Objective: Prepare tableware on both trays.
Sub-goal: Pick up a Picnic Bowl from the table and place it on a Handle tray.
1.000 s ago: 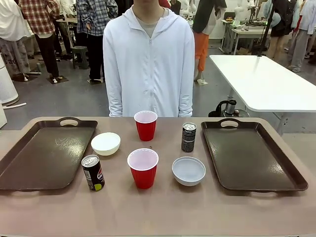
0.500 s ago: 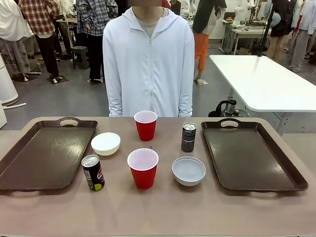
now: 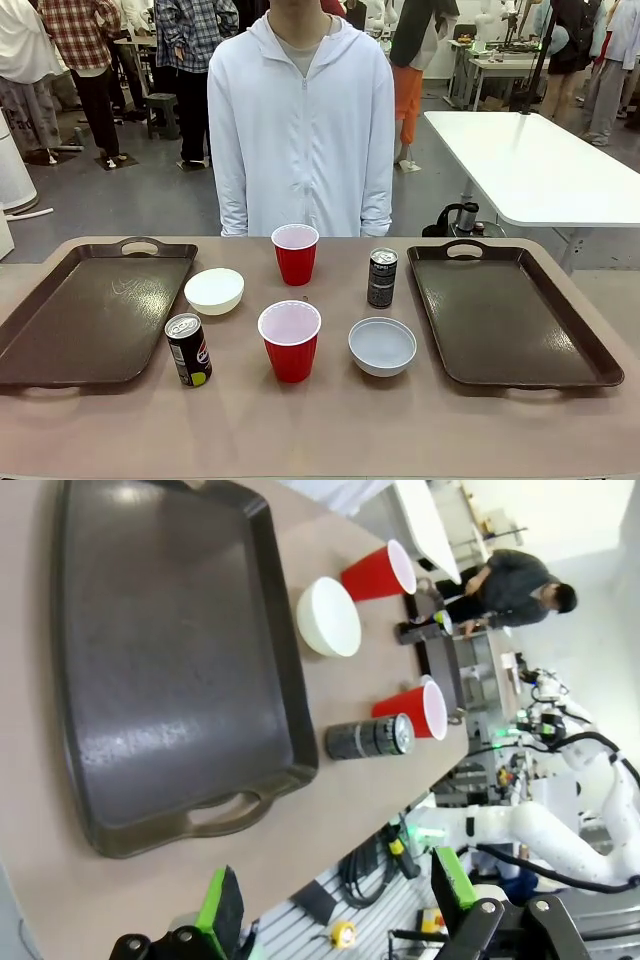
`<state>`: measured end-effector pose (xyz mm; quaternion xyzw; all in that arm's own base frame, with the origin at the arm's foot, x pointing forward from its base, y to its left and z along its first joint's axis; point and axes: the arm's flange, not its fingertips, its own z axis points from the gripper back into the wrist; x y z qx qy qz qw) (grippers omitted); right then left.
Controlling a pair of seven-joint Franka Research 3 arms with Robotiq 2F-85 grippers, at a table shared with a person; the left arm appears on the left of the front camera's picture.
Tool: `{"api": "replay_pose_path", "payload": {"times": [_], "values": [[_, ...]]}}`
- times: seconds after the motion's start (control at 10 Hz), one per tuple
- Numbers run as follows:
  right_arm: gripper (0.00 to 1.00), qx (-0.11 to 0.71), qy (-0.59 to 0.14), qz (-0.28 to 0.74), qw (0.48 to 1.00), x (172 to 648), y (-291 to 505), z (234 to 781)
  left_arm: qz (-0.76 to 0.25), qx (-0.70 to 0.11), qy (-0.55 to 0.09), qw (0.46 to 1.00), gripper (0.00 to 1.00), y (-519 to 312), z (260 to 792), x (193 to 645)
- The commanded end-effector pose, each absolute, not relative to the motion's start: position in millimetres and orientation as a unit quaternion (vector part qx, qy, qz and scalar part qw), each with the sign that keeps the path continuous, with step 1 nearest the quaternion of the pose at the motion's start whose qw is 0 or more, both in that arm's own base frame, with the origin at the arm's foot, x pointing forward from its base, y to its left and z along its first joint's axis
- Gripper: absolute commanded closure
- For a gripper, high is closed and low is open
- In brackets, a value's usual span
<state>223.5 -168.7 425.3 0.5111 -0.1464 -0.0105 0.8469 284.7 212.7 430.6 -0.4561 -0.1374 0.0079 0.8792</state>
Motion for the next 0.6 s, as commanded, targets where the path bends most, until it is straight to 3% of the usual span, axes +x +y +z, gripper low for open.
{"api": "replay_pose_path", "payload": {"times": [0.0, 0.5], "values": [[0.0, 0.498, -0.15, -0.016, 0.854, 213, -141, 413, 0.004, -0.43, -0.144, 0.891, 0.0, 212, 430, 281], [0.0, 0.511, -0.146, -0.01, 0.847, 223, -169, 425, 0.008, -0.456, -0.137, 0.879, 0.0, 213, 431, 285]]}}
